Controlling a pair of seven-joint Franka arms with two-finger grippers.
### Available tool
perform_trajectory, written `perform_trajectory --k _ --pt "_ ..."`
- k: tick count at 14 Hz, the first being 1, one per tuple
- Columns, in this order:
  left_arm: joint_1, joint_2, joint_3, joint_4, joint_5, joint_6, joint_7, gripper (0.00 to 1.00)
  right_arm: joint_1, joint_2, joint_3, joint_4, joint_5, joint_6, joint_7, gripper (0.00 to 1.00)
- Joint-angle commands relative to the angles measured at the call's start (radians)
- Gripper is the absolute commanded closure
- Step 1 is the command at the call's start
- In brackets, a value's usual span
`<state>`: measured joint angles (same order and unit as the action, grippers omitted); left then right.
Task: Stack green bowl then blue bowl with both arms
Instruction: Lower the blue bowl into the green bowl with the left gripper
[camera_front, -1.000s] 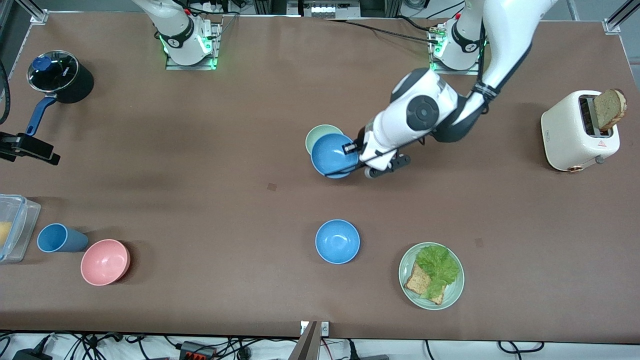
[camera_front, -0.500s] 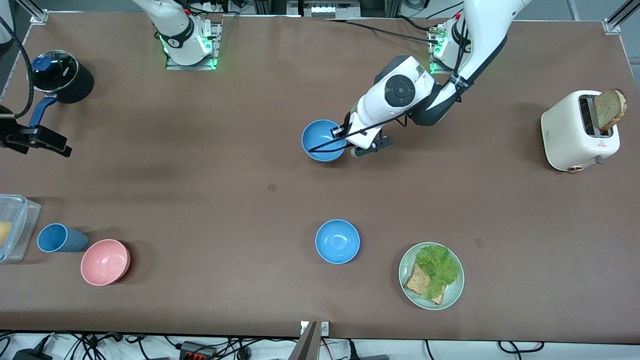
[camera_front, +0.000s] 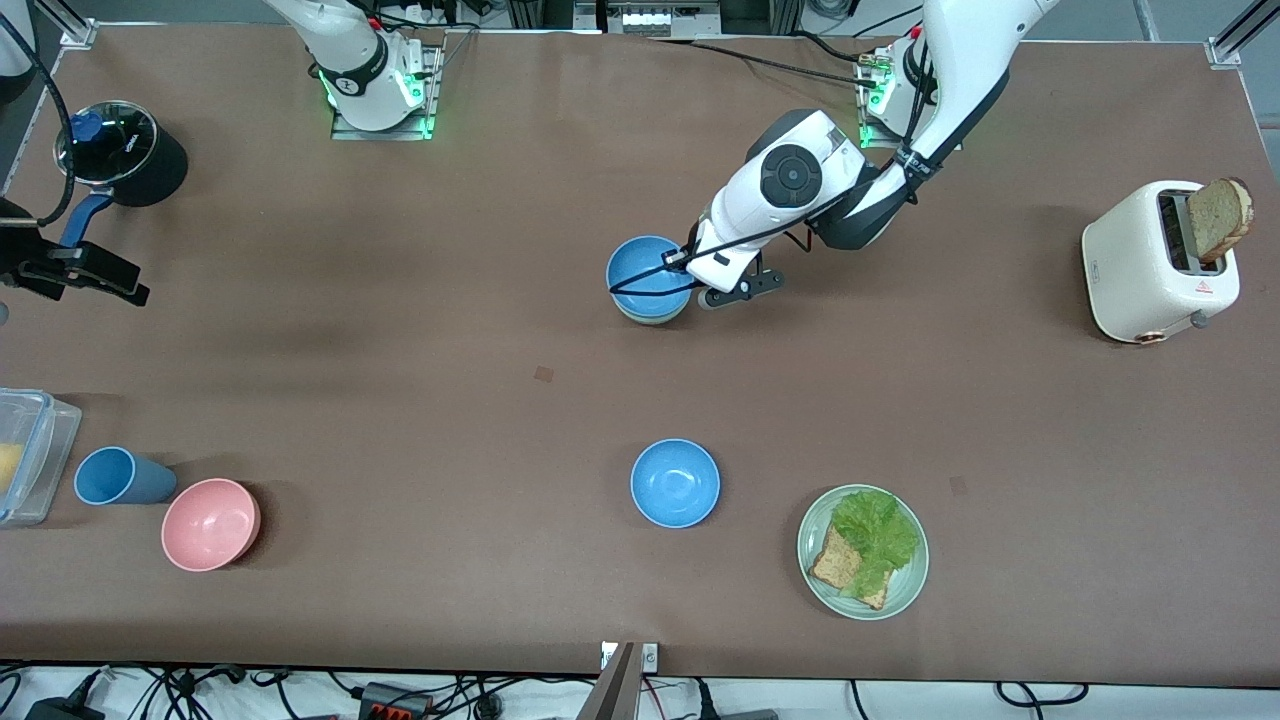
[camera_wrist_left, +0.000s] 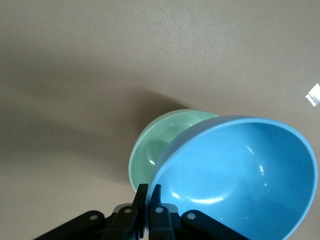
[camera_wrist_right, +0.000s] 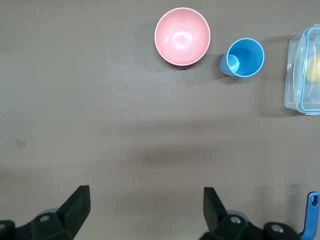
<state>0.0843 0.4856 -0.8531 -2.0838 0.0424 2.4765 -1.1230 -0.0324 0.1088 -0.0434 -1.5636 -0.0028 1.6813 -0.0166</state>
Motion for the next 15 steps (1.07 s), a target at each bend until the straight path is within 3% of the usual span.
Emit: perform_trajectory --k 1,9,12,15 --pt "-0.011 -0.006 0.008 -0.021 0.025 0.033 -0.017 1.00 0.002 -0.028 0.003 -0.033 -0.011 0.009 -0.008 0.00" --pt "-0.031 0.014 0.025 -0.027 0.049 0.065 -0.015 0.99 -0.001 -0.024 0.003 -0.015 -0.002 -0.023 -0.012 0.00" --pt "-0.021 0.016 0.036 -0.021 0.065 0.055 -0.017 0.79 -0.001 -0.024 0.003 -0.015 -0.005 -0.022 -0.003 0.00" --pt "-0.011 -0.001 0.032 0.002 0.065 -0.013 -0.015 0.71 -0.003 -0.024 0.002 -0.013 0.001 -0.023 -0.005 0.00"
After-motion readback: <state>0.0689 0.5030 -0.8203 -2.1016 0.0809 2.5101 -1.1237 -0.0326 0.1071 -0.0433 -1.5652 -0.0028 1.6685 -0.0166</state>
